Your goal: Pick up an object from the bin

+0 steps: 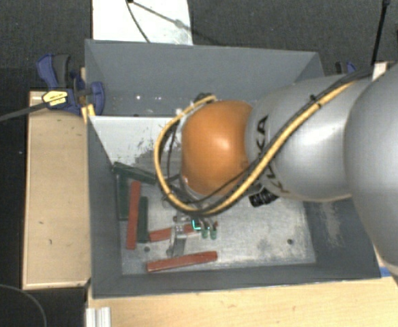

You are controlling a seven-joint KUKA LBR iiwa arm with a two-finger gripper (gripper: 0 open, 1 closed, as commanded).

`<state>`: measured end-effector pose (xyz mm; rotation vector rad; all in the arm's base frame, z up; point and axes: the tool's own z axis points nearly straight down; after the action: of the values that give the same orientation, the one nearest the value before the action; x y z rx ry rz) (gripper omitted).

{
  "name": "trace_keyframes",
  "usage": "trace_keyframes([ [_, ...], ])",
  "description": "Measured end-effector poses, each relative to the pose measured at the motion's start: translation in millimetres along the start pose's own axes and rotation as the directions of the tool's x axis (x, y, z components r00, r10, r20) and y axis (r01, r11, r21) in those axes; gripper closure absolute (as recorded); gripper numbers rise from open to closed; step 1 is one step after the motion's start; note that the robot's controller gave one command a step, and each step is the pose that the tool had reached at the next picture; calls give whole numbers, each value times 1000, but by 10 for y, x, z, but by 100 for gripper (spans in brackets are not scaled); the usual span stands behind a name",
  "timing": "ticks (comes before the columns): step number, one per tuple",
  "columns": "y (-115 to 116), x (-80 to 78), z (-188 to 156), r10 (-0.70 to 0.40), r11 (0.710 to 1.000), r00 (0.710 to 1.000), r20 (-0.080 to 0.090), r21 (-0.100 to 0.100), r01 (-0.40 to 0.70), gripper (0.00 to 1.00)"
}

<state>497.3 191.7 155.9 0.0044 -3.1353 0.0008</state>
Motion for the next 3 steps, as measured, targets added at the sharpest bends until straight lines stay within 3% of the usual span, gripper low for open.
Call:
trace_keyframes([
  [1,-386,-606,888,40,999,999,5,0,-40,0],
  [2,-353,-610,832,42,999,999,10,-4,-42,100],
  [3,-361,-613,840,47,999,999,10,-3,-47,0],
])
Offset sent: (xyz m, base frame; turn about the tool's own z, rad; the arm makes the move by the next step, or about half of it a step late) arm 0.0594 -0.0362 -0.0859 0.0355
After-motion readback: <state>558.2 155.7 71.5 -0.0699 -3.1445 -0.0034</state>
